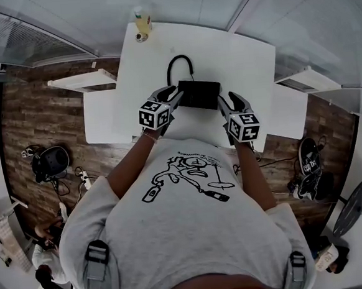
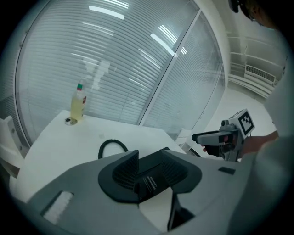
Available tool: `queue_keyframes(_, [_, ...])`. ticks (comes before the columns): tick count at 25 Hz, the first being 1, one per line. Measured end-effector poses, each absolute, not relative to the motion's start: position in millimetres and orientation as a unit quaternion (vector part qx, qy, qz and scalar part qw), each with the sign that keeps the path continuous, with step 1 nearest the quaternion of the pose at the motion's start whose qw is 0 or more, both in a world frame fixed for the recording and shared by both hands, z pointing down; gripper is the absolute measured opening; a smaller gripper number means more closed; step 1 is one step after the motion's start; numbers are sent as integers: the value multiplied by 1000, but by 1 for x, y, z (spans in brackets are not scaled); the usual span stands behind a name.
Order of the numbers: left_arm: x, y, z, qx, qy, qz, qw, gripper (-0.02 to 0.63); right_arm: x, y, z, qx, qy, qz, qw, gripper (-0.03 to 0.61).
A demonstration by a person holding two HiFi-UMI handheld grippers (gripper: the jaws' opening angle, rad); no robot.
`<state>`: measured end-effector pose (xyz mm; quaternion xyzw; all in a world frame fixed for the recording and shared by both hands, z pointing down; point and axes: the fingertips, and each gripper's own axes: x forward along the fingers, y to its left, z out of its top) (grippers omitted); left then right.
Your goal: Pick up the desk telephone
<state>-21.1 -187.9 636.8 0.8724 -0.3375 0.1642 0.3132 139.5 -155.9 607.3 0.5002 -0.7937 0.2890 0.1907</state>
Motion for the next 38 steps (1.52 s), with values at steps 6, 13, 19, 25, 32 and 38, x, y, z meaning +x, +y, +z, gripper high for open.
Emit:
queue_keyframes(6, [-20,-181,694,854,-312,195,367,155,139,-153,653,487,-782,327,212,188])
queue_keyframes(13, [-21,-175,748,825,-299,219,427,198,139,-154,691,472,-769,370,220,216])
queue_keyframes(19, [-18,-171,774,808,-278,218,471,236,136,-158,717,456,-760,404,226,232])
queue_keyframes(25, [-13,-171,775,810,-251,192,494,238,135,-160,725,444,-758,434,199,233])
queue_keyframes(32, [-4,-170,772,809,-239,184,505,236,124,-157,727,420,-766,441,206,220])
queue_keyframes(38, [-4,-169,771,805,-253,197,498,236,124,-157,726,425,-763,441,206,211])
